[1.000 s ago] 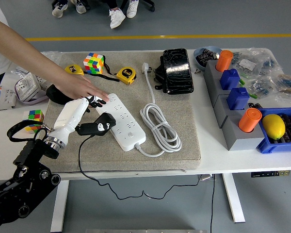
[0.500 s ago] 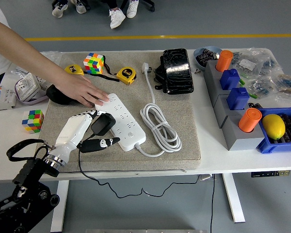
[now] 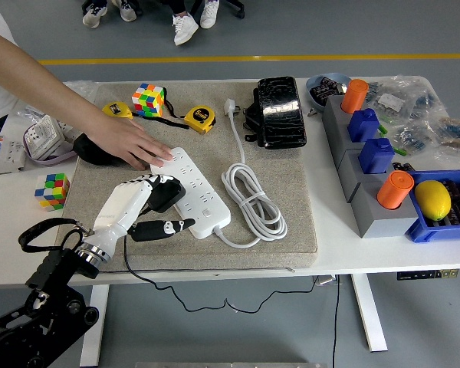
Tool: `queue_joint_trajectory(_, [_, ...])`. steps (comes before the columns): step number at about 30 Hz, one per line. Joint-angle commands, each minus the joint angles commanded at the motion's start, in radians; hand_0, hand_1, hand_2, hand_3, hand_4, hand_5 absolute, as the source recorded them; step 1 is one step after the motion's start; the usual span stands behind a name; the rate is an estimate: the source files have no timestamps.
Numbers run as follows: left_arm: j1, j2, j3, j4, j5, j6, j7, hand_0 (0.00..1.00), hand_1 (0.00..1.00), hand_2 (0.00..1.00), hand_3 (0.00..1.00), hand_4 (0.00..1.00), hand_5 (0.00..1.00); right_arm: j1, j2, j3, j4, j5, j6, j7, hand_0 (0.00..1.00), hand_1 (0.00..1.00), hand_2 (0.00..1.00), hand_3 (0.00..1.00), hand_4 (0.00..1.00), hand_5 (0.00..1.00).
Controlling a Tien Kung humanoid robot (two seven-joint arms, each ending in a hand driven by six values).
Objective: Put the plug near the board,insert it into the board,press the button,pull the plug out
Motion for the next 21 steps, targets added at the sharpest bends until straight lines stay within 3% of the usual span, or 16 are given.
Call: queue_joint_trajectory(21, [-0.088,-0.035,0.032,0.091,-0.014,-0.024,0.027,0.658,0.787,0.777,0.733,0.998,0.647,0.003,0.001,0.000,0.001,0.000,0.000,0.001,0.553,0.608,0.546,0.508,0.848,0.370])
